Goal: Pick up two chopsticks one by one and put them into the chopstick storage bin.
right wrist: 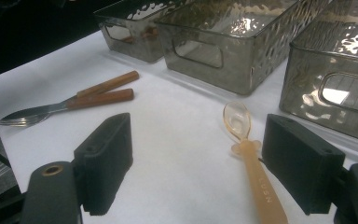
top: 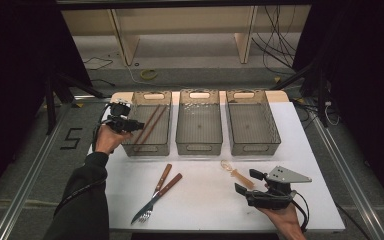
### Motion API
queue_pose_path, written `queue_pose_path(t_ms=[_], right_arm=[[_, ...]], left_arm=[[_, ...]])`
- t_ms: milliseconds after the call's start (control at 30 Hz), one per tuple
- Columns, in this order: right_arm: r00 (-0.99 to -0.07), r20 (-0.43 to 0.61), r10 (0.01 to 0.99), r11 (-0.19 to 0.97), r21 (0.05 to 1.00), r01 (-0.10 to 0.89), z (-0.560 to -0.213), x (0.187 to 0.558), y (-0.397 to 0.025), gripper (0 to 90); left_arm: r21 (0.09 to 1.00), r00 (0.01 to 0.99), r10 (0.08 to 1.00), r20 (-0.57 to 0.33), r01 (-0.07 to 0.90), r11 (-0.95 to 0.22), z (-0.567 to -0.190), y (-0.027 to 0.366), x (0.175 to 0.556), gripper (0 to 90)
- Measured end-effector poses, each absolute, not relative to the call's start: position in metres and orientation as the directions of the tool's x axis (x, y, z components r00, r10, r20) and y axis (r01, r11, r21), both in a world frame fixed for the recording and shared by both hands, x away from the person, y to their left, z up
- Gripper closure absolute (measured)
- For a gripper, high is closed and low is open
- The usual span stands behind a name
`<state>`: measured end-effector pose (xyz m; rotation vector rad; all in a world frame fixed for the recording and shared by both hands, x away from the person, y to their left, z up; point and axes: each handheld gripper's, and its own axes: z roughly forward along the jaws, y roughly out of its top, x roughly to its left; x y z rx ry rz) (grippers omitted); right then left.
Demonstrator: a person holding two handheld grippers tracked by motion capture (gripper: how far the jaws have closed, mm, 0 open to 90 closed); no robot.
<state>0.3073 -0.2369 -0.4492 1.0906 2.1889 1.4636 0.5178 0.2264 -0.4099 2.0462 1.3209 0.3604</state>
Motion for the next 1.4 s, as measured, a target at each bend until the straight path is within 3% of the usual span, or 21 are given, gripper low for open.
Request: queue_pose_path(t_ms=[433,1400], right_arm=[[-0.672,0.165,0.722,0.198,0.881,0.430,-0.448,0.308,-0.238,25.2],[-0.644,0.133,0.753,0.267,0.833,0.484,-0.443,0.330,-0.243,25.6]], left_arm=[[0.723,0.484,0.859,-0.166,0.652,-0.228,-0.388,0.226,0.486,38.7],[0.782,0.579,0.780,-0.238,0.590,-0.200,-0.404,0.211,0.420,25.0]])
